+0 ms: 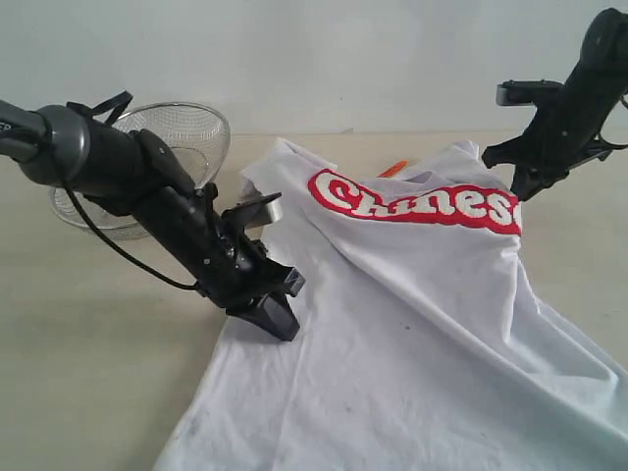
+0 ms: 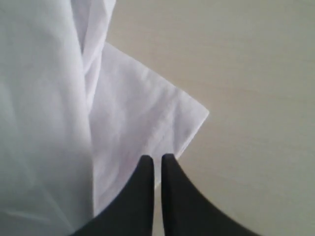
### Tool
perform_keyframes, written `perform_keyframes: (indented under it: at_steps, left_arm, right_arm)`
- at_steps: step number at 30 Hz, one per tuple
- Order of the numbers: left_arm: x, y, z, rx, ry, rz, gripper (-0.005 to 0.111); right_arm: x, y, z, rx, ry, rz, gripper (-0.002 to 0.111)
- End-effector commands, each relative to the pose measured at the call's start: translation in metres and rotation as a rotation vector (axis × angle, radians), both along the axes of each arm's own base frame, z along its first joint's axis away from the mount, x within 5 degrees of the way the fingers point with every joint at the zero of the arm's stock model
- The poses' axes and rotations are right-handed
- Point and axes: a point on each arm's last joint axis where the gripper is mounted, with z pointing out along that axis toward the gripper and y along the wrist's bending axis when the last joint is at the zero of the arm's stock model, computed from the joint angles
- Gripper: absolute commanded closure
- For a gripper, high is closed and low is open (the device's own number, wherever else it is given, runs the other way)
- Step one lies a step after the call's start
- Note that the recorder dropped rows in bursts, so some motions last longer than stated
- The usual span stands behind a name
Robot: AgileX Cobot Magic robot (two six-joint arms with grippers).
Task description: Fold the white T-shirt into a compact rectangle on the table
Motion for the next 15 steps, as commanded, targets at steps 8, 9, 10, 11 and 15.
perform_keyframes:
  at_steps: [8,9,10,11,15]
  left_arm:
    - [-0.019,0.02,-0.01,0.073,-0.012,0.052,0.102]
    - [-0.021,0.023,-0.01,0.079,-0.012,0.063,0.102]
    - [-0.023,0.024,-0.01,0.08,-0.011,0.071,0.102]
    - [-0.024,0.028,-0.011,0.085,-0.003,0.08,0.102]
    - [-0.029,0.04,-0.017,0.092,0.034,0.13,0.102]
  right_arm:
    - [0.0,0.009,-0.011,0.103,0.028,0.069,0.109]
    - [0.0,0.009,-0.011,0.107,0.027,0.07,0.109]
    - [0.0,0.01,-0.011,0.116,0.024,0.071,0.109]
    - [0.0,0.011,-0.01,0.125,0.021,0.075,0.109]
    - [0.0,0.011,-0.032,0.14,0.064,0.072,0.109]
